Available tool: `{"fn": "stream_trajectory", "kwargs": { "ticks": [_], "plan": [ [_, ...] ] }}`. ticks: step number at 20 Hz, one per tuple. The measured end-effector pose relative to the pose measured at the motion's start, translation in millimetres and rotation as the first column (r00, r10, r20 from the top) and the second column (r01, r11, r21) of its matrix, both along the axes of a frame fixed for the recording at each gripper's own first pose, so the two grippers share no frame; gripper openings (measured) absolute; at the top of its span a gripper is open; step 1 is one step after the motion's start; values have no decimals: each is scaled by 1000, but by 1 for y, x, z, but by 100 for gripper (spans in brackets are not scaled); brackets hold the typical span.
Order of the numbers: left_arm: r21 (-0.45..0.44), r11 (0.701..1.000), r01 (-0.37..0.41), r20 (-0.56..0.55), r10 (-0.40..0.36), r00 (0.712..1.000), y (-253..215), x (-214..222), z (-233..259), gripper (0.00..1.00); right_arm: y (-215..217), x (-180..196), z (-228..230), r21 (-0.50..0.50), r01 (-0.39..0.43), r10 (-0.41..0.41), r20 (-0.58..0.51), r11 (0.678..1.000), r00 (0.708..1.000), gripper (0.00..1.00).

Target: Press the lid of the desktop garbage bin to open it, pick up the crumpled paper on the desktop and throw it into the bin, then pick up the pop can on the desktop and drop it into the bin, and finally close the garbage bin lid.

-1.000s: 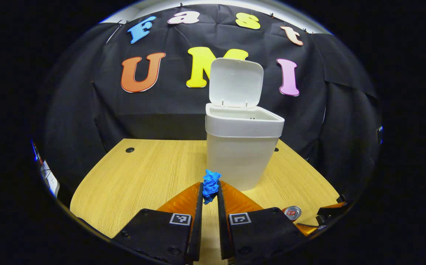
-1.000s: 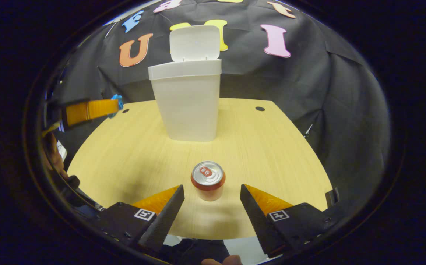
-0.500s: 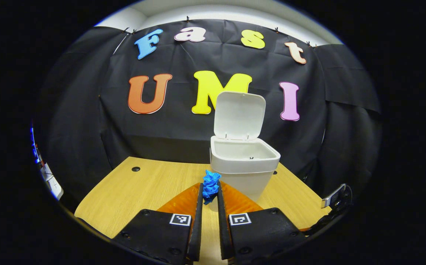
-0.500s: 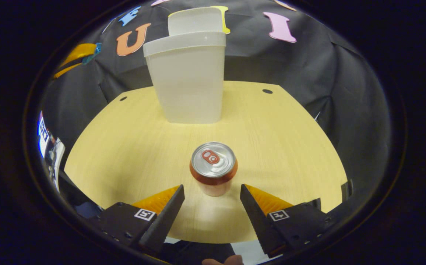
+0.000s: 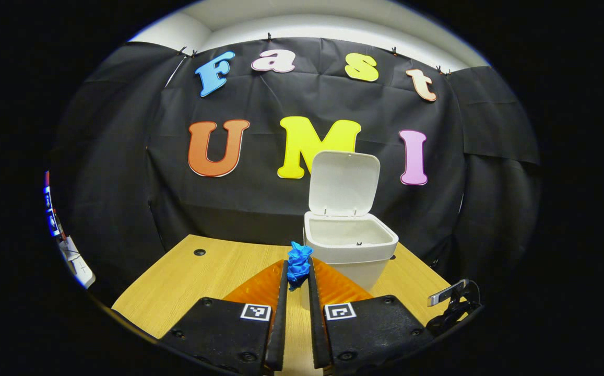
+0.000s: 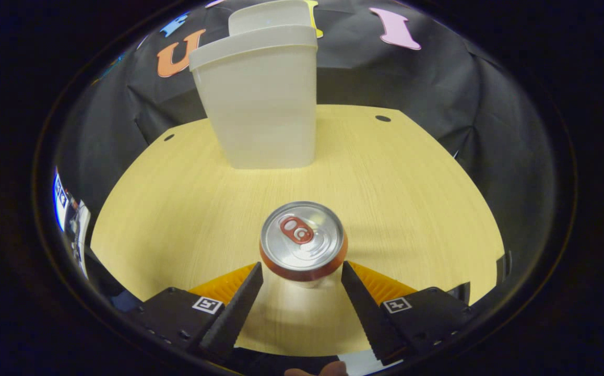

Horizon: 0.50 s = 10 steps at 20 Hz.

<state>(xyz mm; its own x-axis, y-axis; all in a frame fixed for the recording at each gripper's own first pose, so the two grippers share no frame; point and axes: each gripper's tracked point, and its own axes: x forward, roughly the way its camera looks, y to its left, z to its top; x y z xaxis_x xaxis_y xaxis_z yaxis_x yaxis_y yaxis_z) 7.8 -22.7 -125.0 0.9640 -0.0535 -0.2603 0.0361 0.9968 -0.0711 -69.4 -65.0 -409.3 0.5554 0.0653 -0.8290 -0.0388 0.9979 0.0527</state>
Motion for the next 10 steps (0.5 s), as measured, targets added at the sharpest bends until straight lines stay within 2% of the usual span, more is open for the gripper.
{"fn": "stream_trajectory", "kwargs": {
  "ticks": [7, 10],
  "plan": [
    [9, 1000, -12, -2, 12, 1000, 4, 0, 3, 24, 2, 14, -8, -6, -3, 3, -8, 1000, 1000, 94],
    [9, 1000, -13, -4, 13, 1000, 4, 3, 4, 23, 3, 15, -8, -7, -4, 4, -14, 1000, 1000, 84]
  ]
}}
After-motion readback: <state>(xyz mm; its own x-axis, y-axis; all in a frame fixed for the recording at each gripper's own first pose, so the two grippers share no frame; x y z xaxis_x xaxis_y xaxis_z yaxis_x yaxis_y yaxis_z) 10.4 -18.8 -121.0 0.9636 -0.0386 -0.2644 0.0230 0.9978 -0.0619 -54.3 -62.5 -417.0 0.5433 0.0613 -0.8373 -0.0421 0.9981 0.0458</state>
